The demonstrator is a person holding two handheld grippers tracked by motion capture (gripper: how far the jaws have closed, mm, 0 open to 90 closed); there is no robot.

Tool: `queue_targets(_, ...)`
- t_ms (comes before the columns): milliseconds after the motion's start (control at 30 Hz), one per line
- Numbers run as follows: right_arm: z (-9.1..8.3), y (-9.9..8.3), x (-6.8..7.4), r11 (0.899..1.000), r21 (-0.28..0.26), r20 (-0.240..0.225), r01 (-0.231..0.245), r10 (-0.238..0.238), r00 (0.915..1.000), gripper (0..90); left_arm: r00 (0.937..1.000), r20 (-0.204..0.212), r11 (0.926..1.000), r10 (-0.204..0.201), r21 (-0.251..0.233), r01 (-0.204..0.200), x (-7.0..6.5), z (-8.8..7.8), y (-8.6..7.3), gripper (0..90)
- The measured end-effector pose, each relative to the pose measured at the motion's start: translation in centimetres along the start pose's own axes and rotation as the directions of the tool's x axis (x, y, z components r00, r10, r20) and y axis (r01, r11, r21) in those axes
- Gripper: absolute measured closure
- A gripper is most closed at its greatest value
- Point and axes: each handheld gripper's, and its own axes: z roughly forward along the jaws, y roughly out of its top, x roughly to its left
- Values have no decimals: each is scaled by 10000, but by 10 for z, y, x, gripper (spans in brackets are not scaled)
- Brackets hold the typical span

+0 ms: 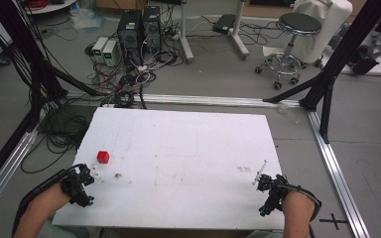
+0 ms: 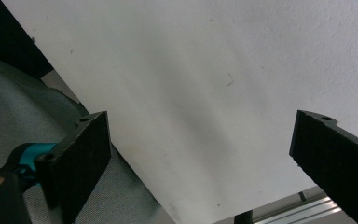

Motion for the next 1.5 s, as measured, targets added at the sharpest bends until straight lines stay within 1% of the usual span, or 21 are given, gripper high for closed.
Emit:
queue_targets(167, 1, 2, 0, 10000, -60, 72, 3, -3, 10000, 49, 10000, -1, 9999, 73, 93, -73, 0, 0, 0, 259)
queue_targets(233, 0, 2, 0, 9999, -122, 199, -80, 82, 9998, 48, 10000, -16, 10000, 41, 75, -41, -1, -1, 0, 258)
queue_targets(467, -3, 0, 0, 9996, -175, 182, -222, 225, 9996, 48, 10000, -7, 9999, 94, 97, -94, -2, 1, 1, 258)
queue_targets(567, -3, 0, 0, 9996, -182, 172, -201, 204, 9996, 48, 9999, -58, 9999, 92, 112, -91, -2, 1, 1, 258)
queue_targets(700, -3, 2, 1, 9998, -188, 104, -109, 111, 9999, 48, 10000, -30, 10000, 73, 46, -73, -2, 0, 1, 259)
queue_targets(800, -4, 2, 1, 9996, -274, 156, -37, 41, 9999, 49, 9999, 11, 9999, 104, -71, -104, -2, -1, 1, 260)
queue_targets(900, -3, 2, 2, 9997, -236, 111, -116, 119, 9999, 48, 9998, 10, 9998, 195, -27, -195, -3, -1, 1, 260)
queue_targets(933, -2, 2, 2, 9996, -262, 132, -112, 115, 9998, 48, 9997, 45, 9997, 220, -147, -219, -4, 0, 0, 259)
queue_targets(967, -2, 2, 2, 9996, -262, 132, -112, 115, 9998, 48, 9997, 45, 9997, 220, -147, -219, -4, 0, 0, 258)
queue_targets(1000, -1, 3, 2, 9997, -248, 72, -88, 90, 9999, 48, 9993, 3, 9993, 365, -120, -365, -3, 0, 0, 259)
queue_targets(1100, -1, 3, 1, 9998, -205, 46, 8, -7, 10000, 48, 9989, -48, 9989, 463, -93, -464, -3, -1, -1, 261)
queue_targets(1133, -1, 3, 1, 9997, -218, 38, 58, -58, 10000, 48, 9980, -41, 9978, 637, -193, -637, -2, -2, -2, 260)
queue_targets(1167, -1, 3, 2, 9998, -213, 63, 27, -26, 10000, 48, 9980, -41, 9978, 637, -193, -637, -2, -2, -2, 260)
queue_targets(1267, 0, 4, 2, 9998, -193, 44, 30, -29, 10000, 49, 9942, 36, 9937, 1070, -329, -1069, -1, -3, -5, 260)
queue_targets(1300, 0, 4, 2, 9998, -193, 44, 30, -29, 10000, 49, 9942, 36, 9937, 1070, -329, -1069, -1, -3, -5, 262)
queue_targets(1333, 1, 5, 2, 9997, -203, 1, 148, -148, 9999, 48, 9892, 155, 9889, 1459, -289, -1455, 2, -3, -7, 261)
queue_targets(1367, 1, 5, 2, 9997, -203, 1, 148, -148, 9999, 48, 9892, 155, 9889, 1459, -289, -1455, 2, -3, -7, 261)
queue_targets(1400, 1, 6, 2, 9998, -172, -7, 103, -103, 9999, 48, 9837, 218, 9837, 1786, -251, -1780, 4, -4, -9, 264)
queue_targets(1433, 1, 6, 2, 9998, -172, -7, 103, -103, 9999, 48, 9837, 218, 9837, 1786, -251, -1780, 4, -4, -9, 263)
queue_targets(1467, 1, 6, 3, 9998, -201, 3, 90, -90, 10000, 48, 9787, 236, 9788, 2039, -248, -2033, 8, -4, -10, 263)
queue_targets(1500, 1, 6, 2, 9997, -216, 8, 103, -103, 9999, 48, 9787, 236, 9788, 2039, -248, -2033, 8, -4, -10, 265)
